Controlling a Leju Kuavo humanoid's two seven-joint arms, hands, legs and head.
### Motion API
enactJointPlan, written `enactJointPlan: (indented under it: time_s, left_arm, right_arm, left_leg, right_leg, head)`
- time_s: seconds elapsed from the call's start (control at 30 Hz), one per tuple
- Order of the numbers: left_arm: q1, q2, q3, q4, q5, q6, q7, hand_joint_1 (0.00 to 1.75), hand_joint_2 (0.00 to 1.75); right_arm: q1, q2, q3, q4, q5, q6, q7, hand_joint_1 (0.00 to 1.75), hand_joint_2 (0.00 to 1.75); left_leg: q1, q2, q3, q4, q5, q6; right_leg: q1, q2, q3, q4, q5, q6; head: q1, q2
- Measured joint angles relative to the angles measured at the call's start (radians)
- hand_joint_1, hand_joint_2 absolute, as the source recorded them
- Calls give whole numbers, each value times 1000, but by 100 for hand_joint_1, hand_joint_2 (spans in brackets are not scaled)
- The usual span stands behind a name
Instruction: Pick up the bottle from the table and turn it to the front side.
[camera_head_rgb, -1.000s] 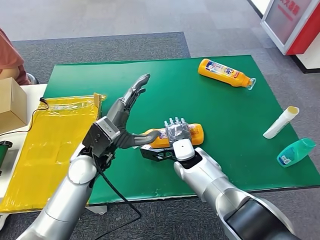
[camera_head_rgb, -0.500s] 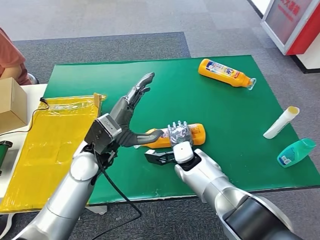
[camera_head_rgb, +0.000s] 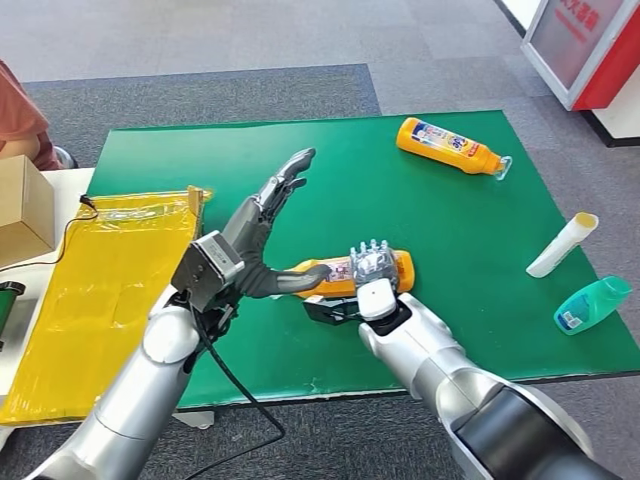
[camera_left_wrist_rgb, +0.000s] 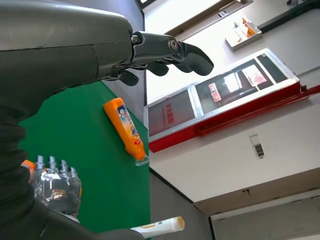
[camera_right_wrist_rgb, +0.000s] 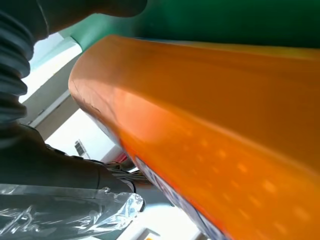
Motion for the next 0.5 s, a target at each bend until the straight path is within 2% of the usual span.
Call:
enactJointPlan:
  time_s: [0.07, 0.3, 0.4, 0.5]
  left_arm:
    - [1, 5, 1, -3, 8, 1, -2, 0, 175]
    - [2, 26, 3, -9, 14, 3, -2, 0, 175]
    - [2, 34, 4, -10, 21, 4, -2, 0, 175]
    - [4, 41, 9, -10, 35, 13, -3, 0, 175]
  right_arm:
    - [-3, -3, -7, 4, 0, 4, -1, 175, 175]
    - [-20, -12, -40, 15, -41, -10, -37, 175, 175]
    - [-36, -12, -109, 15, -187, -19, -125, 175, 175]
    - [-55, -5, -223, 14, -372, -12, -256, 175, 175]
  left_leg:
    - [0, 0, 0, 0, 0, 0]
    - [0, 0, 0, 0, 0, 0]
    - [0, 1, 1, 0, 0, 0]
    - [0, 2, 1, 0, 0, 0]
  right_leg:
    - [0, 0, 0, 0, 0, 0]
    - [0, 0, 0, 0, 0, 0]
    - [0, 1, 0, 0, 0, 0]
    - [0, 1, 1, 0, 1, -1]
  head:
    - [0, 0]
    - [0, 0]
    - [0, 0]
    - [0, 0]
